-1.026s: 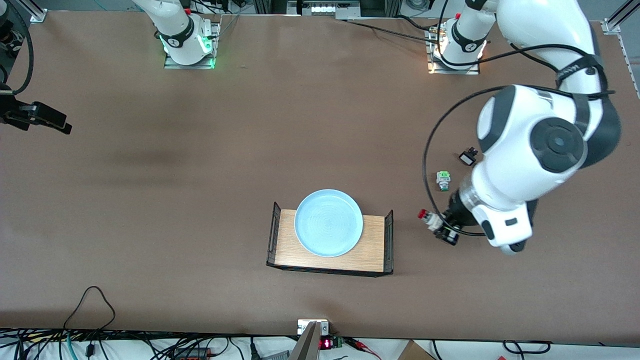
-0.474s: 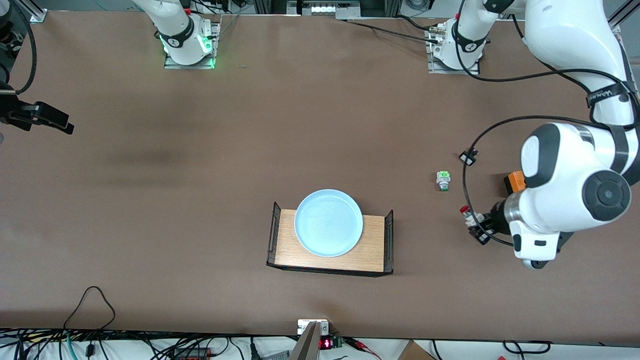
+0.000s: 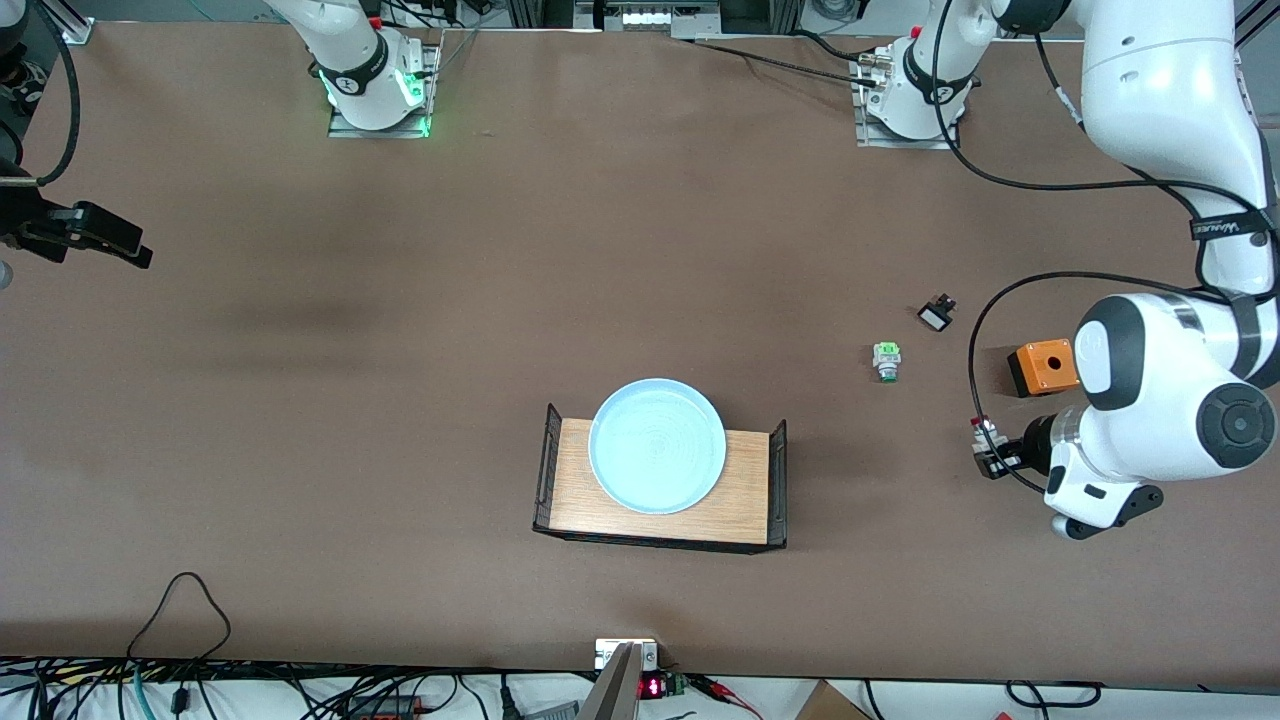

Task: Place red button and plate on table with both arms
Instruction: 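Set the switch on the table while the right gripper reaches forward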

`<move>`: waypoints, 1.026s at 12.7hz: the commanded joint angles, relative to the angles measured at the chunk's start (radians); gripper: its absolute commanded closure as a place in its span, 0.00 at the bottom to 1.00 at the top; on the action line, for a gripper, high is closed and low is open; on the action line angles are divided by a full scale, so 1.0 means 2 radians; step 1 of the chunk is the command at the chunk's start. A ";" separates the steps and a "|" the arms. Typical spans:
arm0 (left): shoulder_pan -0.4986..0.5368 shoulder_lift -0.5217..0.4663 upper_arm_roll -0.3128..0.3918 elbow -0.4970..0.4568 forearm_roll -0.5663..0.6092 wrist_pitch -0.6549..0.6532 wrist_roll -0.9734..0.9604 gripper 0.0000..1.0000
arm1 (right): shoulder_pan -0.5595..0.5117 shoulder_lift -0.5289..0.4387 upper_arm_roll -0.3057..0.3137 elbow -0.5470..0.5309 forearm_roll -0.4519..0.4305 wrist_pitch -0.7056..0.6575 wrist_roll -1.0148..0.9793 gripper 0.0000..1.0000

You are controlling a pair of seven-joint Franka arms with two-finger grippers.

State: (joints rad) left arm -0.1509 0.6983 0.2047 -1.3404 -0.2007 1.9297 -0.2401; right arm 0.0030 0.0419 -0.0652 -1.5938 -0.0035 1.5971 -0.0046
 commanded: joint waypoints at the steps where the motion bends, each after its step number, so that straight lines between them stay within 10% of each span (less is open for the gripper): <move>1: 0.014 -0.012 -0.004 -0.058 -0.009 0.045 0.099 1.00 | 0.011 -0.003 0.002 0.008 0.001 -0.009 0.003 0.00; 6: 0.019 0.019 -0.004 -0.085 -0.009 0.114 0.185 1.00 | 0.049 0.001 0.002 0.006 0.030 -0.026 0.014 0.00; 13: 0.022 0.053 -0.005 -0.091 -0.064 0.153 0.255 0.94 | 0.184 0.011 0.002 0.008 0.033 -0.026 0.317 0.00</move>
State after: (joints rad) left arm -0.1201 0.7972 0.2017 -1.5164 -0.2847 2.2074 0.2115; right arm 0.3098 0.0449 -0.0520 -1.5936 0.0523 1.5451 0.5155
